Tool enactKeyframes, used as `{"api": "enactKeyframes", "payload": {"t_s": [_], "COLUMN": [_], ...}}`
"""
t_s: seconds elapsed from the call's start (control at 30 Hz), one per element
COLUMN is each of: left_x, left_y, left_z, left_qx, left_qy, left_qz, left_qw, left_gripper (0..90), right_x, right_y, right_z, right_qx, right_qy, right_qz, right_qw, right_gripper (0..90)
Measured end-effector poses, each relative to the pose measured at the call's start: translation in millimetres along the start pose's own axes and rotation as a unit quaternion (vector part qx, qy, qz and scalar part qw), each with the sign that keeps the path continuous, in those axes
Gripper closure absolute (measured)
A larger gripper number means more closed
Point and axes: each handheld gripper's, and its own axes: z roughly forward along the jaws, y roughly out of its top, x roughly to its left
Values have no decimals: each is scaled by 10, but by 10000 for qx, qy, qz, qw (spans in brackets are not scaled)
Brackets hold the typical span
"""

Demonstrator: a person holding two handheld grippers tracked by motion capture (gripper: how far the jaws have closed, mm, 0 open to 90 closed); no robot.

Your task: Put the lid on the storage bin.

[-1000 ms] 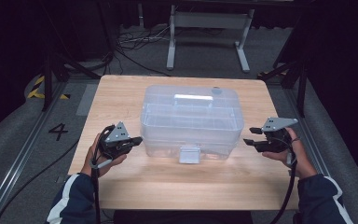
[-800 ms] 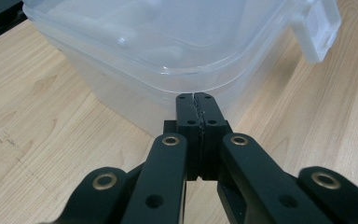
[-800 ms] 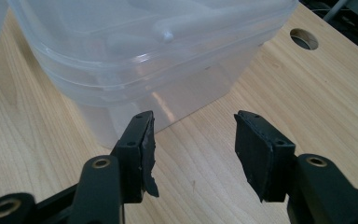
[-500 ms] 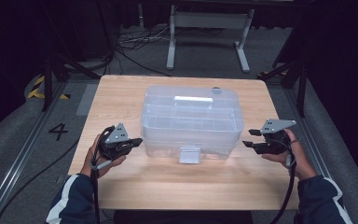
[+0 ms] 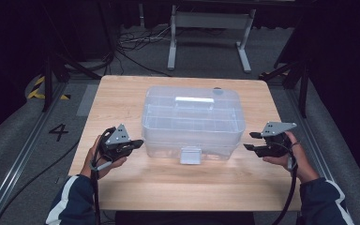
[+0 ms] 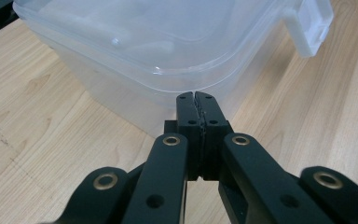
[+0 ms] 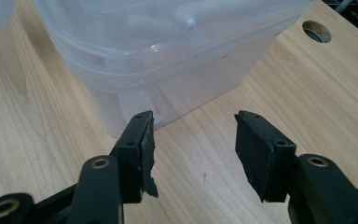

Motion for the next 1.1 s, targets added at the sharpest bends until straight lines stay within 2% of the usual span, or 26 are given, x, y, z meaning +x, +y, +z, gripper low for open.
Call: {"api": "enactKeyframes", "payload": {"t_s": [0.07, 0.17, 0.5, 0.63, 0.7, 0.87, 1.1], "left_x": [0, -10, -13, -9, -6, 7, 3], "left_y": [-1, -2, -37, -25, -21, -33, -70], "left_z": [-24, -43, -52, -54, -50, -38, -23], "left_qx": [-105, -136, 14, 114, 216, 377, 549], "left_qy": [-31, -24, 69, 151, 285, 420, 607], "left_qz": [-42, -40, -3, 97, 149, 118, 128], "left_qw": [9999, 9999, 10000, 9998, 9992, 9983, 9966], "left_gripper": [893, 884, 851, 765, 752, 620, 532], "right_x": [5, 11, 33, 28, 21, 46, 55], "right_y": [-2, -1, 9, 21, 24, 33, 17], "right_z": [0, 3, 1, -37, -60, -110, -184], "right_qx": [6, 15, 12, -46, -79, -9, -36], "right_qy": [0, 5, 13, -74, -90, -151, -202], "right_qz": [4, -9, -58, -45, -67, -187, -232], "right_qw": [10000, 10000, 10000, 10000, 9999, 9997, 9995], "right_gripper": [476, 476, 476, 477, 477, 474, 471]}}
